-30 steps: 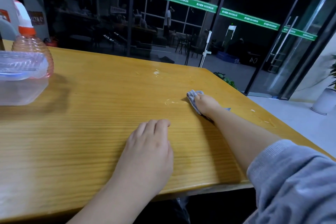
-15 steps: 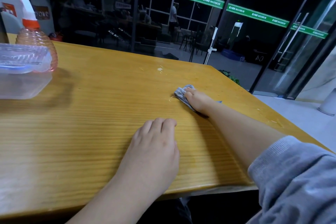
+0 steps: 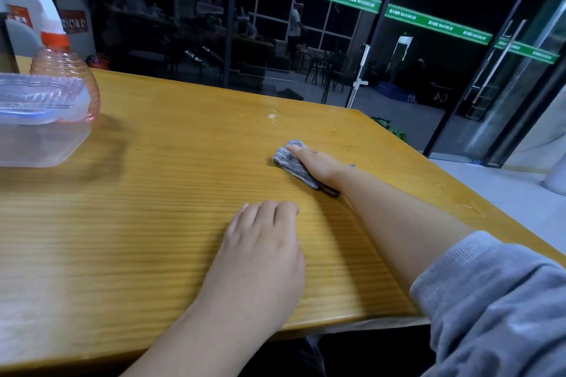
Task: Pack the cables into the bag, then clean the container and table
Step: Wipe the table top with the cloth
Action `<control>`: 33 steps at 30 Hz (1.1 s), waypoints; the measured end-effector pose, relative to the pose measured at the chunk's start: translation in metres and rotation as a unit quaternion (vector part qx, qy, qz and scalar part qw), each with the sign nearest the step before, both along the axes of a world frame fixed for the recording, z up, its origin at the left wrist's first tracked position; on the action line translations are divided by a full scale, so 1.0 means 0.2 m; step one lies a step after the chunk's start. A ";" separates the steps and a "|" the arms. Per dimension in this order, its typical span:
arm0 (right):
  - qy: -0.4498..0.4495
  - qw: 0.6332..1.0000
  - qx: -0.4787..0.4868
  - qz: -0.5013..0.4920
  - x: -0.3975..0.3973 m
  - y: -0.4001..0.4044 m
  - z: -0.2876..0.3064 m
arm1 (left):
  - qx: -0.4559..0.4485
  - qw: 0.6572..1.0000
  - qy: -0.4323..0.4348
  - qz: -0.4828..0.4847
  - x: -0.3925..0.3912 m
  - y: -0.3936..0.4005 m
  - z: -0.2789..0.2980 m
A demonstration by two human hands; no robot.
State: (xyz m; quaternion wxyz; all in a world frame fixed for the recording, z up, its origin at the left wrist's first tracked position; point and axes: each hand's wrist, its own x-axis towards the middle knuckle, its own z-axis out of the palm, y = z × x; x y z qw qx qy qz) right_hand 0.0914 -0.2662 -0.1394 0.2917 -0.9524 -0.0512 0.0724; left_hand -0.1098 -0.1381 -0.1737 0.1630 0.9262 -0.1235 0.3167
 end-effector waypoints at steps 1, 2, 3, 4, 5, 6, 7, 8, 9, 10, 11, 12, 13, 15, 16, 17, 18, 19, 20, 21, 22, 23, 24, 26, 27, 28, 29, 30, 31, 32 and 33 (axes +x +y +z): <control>-0.001 1.000 -0.003 0.010 -0.01 0.01 0.00 | -0.001 1.000 -0.002 0.001 0.00 0.00 0.00; -0.006 1.000 -0.011 0.027 -0.02 0.01 0.00 | -0.001 1.000 -0.006 0.001 0.00 0.00 0.00; -0.010 0.999 -0.016 0.046 -0.02 0.02 0.00 | 0.001 1.000 -0.010 0.004 0.00 0.00 0.00; -0.012 0.998 -0.022 0.063 -0.03 0.02 -0.01 | 0.002 1.000 -0.014 0.007 0.00 0.00 0.00; -0.018 0.997 -0.024 0.075 -0.04 0.02 -0.01 | 0.004 1.000 -0.015 0.008 0.00 0.00 0.00; -0.022 0.996 -0.029 0.080 -0.05 0.01 -0.01 | 0.004 1.000 -0.014 0.008 -0.01 0.01 0.00; -0.025 0.995 -0.037 0.088 -0.06 0.00 -0.01 | 0.003 1.000 -0.013 0.005 -0.01 0.01 0.00; -0.030 0.993 -0.048 0.104 -0.07 0.00 -0.01 | 0.002 1.000 -0.013 0.004 -0.01 0.01 0.00; -0.036 0.989 -0.062 0.127 -0.09 -0.01 -0.01 | 0.000 1.000 -0.013 0.003 -0.01 0.01 0.00; -0.044 0.985 -0.073 0.148 -0.10 -0.01 -0.01 | -0.003 1.000 -0.012 0.002 -0.01 0.01 0.01; -0.050 0.982 -0.077 0.163 -0.11 -0.02 -0.02 | -0.005 1.000 -0.012 0.001 -0.01 0.01 0.01; -0.053 0.981 -0.078 0.170 -0.13 -0.02 -0.02 | -0.007 1.000 -0.010 0.000 -0.01 0.01 0.01; -0.055 0.980 -0.077 0.174 -0.15 -0.03 -0.02 | -0.009 1.000 -0.008 -0.001 -0.01 0.01 0.01; -0.060 0.978 -0.079 0.185 -0.19 -0.04 -0.02 | -0.016 1.000 -0.001 -0.002 -0.01 0.01 0.01; -0.060 0.976 -0.082 0.190 -0.21 -0.05 -0.02 | -0.017 1.000 0.003 0.000 -0.01 0.01 0.02; -0.063 0.975 -0.084 0.197 -0.24 -0.05 -0.02 | -0.015 1.000 0.008 0.001 -0.01 0.01 0.02; -0.067 0.972 -0.087 0.205 -0.27 -0.06 -0.02 | -0.014 1.000 0.010 0.003 -0.01 0.01 0.02; -0.073 0.970 -0.094 0.214 -0.30 -0.07 -0.02 | -0.014 1.000 0.010 0.004 -0.01 0.01 0.03; -0.079 0.966 -0.102 0.223 -0.33 -0.07 -0.01 | -0.015 1.000 0.012 0.003 -0.01 0.01 0.03; -0.084 0.963 -0.111 0.231 -0.35 -0.08 -0.02 | -0.018 1.000 0.017 0.003 -0.01 0.01 0.03; -0.088 0.960 -0.117 0.240 -0.38 -0.08 -0.02 | -0.019 0.999 0.025 0.002 -0.01 0.01 0.03; -0.088 0.957 -0.121 0.247 -0.41 -0.09 -0.02 | -0.021 0.999 0.037 -0.001 -0.02 0.01 0.03; -0.087 0.956 -0.123 0.253 -0.44 -0.10 -0.01 | -0.026 0.998 0.051 -0.005 -0.02 0.01 0.04; -0.083 0.955 -0.119 0.257 -0.50 -0.12 -0.01 | -0.042 0.996 0.079 -0.008 -0.03 0.01 0.06; -0.083 0.955 -0.118 0.258 -0.53 -0.13 -0.01 | -0.045 0.995 0.084 -0.004 -0.03 0.01 0.06; -0.083 0.955 -0.120 0.259 -0.55 -0.15 -0.01 | -0.042 0.995 0.086 -0.001 -0.04 0.01 0.06; -0.083 0.954 -0.124 0.260 -0.57 -0.16 -0.01 | -0.039 0.995 0.087 -0.001 -0.04 0.01 0.07; -0.082 0.953 -0.131 0.259 -0.59 -0.18 -0.01 | -0.037 0.996 0.087 -0.002 -0.04 0.00 0.07; -0.081 0.953 -0.140 0.255 -0.61 -0.20 -0.01 | -0.035 0.995 0.092 -0.004 -0.04 0.01 0.07; -0.081 0.954 -0.148 0.250 -0.62 -0.22 -0.01 | -0.034 0.995 0.093 -0.007 -0.04 0.01 0.08; -0.079 0.955 -0.154 0.241 -0.63 -0.24 -0.01 | -0.036 0.995 0.094 -0.013 -0.04 0.01 0.08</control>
